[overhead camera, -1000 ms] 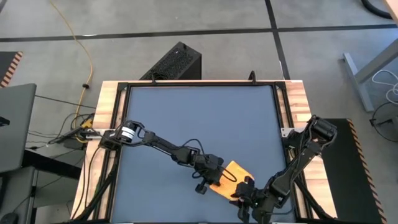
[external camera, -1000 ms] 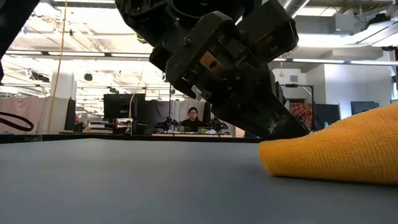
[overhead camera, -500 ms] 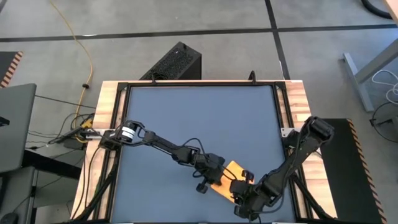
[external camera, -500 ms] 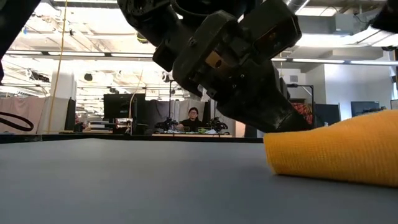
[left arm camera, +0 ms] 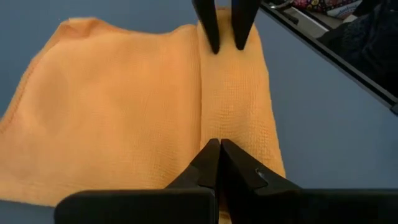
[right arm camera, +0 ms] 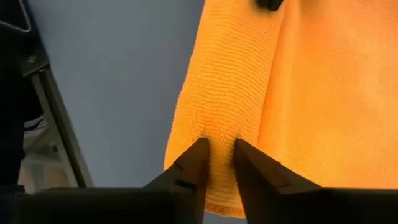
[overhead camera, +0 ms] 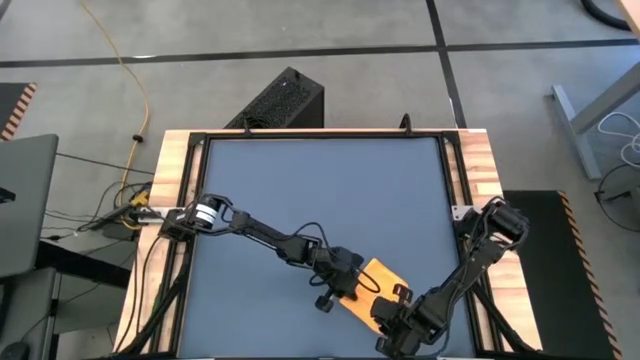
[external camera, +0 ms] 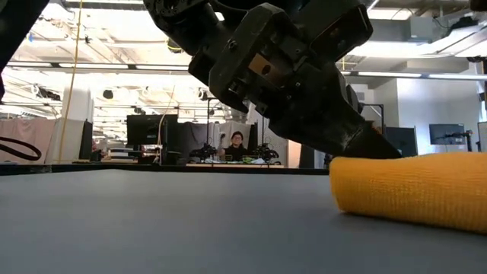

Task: Roll towel
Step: Roll the orange microfiber towel

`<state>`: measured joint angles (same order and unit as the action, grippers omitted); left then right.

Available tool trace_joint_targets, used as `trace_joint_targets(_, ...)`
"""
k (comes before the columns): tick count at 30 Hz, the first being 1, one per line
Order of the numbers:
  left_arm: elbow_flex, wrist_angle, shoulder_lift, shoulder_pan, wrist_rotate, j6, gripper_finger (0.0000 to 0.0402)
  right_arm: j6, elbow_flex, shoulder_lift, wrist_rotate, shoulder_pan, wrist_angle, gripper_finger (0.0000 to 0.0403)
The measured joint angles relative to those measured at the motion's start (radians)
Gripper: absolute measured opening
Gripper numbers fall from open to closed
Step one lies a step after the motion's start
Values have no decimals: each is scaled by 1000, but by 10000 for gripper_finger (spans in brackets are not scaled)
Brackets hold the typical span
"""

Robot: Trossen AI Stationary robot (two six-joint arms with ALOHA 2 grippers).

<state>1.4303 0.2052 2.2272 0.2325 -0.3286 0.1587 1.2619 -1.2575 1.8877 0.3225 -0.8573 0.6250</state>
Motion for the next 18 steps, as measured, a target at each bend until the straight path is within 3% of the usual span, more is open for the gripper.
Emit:
trace_joint_targets(9,0,42,0,-6,0,25,0,139,10,0,28,-29,72,14)
trace_joint_targets(18,1,56,1,-25,21,20,0,326,107,-4,53,-57,10,17)
